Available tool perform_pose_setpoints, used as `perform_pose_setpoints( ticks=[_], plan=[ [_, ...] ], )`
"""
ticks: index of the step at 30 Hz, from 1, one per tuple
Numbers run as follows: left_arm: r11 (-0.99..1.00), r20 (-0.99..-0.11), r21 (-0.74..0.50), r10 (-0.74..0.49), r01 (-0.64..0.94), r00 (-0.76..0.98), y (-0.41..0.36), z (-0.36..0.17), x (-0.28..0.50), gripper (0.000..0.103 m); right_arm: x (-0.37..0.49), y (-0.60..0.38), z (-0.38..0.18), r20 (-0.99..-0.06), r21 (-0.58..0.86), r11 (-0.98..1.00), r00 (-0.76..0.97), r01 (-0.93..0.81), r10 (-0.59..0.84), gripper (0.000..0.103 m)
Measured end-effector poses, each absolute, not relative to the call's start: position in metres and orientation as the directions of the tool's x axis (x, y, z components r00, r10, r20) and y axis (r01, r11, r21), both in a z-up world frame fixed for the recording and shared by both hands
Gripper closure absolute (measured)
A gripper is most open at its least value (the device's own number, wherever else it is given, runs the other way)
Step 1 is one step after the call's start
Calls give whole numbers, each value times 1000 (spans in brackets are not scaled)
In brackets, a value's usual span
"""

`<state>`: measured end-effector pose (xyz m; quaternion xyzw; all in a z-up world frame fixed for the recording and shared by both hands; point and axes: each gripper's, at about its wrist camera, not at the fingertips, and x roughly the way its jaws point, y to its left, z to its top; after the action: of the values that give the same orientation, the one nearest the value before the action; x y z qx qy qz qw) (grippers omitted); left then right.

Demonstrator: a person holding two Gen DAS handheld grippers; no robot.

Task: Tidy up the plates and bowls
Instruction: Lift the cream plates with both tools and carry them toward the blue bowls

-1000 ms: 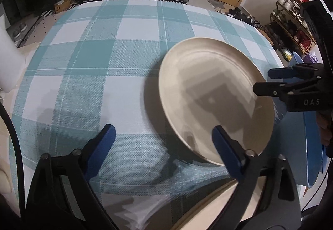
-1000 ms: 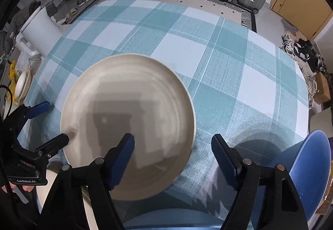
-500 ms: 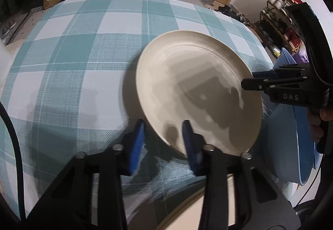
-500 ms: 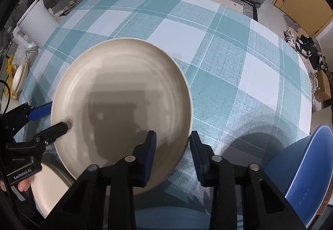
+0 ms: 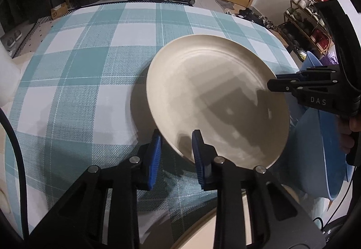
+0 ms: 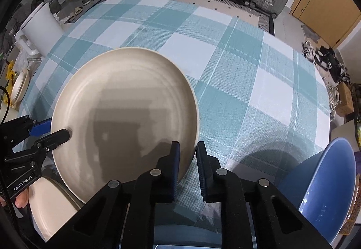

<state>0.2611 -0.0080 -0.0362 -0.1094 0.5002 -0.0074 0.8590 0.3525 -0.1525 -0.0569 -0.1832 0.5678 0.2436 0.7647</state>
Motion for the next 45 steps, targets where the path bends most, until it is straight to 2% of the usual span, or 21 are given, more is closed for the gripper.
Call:
perform_pose_setpoints(
  ticks=[17,45],
  plan=[
    [975,-808,-175,-62,-138,585,15,11,228,79,335,-136,-20,-919,20,802,305,-598,250,88],
    [978,-742,-148,-13,-144,670,18,85,123,79,257,-120,40,-867,5,788,390,-615,311,87]
  ],
)
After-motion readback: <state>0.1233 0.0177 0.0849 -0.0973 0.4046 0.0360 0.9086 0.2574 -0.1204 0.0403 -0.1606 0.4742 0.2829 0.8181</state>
